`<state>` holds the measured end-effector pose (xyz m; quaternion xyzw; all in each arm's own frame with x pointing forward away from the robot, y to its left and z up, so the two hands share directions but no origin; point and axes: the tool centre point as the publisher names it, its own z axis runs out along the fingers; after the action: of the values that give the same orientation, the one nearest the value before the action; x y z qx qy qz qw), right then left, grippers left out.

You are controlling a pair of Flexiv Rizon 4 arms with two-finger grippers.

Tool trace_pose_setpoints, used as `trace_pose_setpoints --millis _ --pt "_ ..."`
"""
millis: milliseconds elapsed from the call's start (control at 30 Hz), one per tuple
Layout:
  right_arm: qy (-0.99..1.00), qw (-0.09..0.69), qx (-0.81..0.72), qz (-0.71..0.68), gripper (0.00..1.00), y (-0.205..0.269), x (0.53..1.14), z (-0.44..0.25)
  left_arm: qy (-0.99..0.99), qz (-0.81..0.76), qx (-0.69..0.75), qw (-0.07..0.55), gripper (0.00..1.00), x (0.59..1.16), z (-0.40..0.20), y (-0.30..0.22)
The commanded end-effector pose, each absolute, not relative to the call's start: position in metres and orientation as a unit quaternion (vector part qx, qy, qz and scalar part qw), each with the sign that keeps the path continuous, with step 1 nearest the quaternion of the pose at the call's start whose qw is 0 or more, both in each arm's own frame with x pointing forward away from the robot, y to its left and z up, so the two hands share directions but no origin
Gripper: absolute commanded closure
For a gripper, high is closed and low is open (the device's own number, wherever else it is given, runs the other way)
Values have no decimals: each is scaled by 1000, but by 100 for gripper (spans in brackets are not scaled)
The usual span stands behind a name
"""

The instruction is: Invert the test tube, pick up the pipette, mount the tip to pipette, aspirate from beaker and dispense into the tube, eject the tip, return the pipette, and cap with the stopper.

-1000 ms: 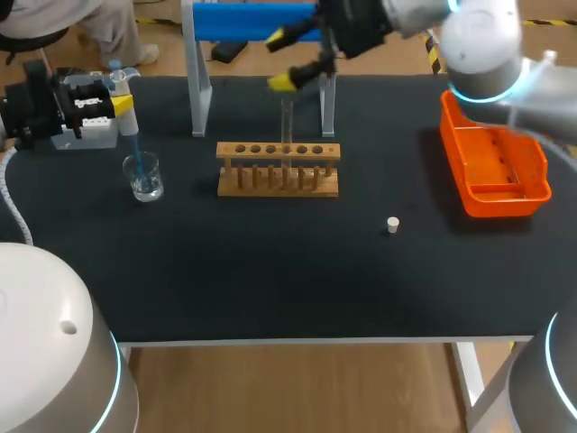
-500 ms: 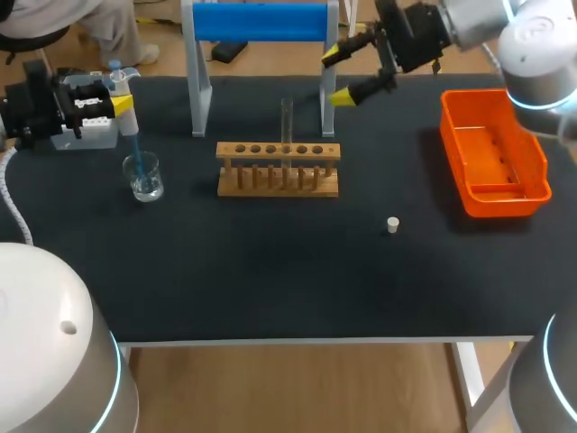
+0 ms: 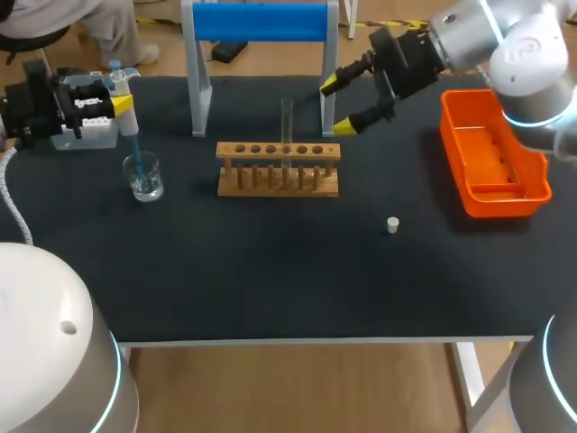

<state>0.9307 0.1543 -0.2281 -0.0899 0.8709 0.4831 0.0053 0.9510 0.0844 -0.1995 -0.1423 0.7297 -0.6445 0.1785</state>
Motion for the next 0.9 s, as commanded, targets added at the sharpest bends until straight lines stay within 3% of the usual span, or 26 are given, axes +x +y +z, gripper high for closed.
trace_pose_setpoints --millis 33,900 --pt "871 10 -88 484 0 159 938 -241 730 -644 -143 178 100 951 -199 84" --pt "875 3 -93 474 0 192 962 -284 730 -644 -143 178 100 951 -199 84"
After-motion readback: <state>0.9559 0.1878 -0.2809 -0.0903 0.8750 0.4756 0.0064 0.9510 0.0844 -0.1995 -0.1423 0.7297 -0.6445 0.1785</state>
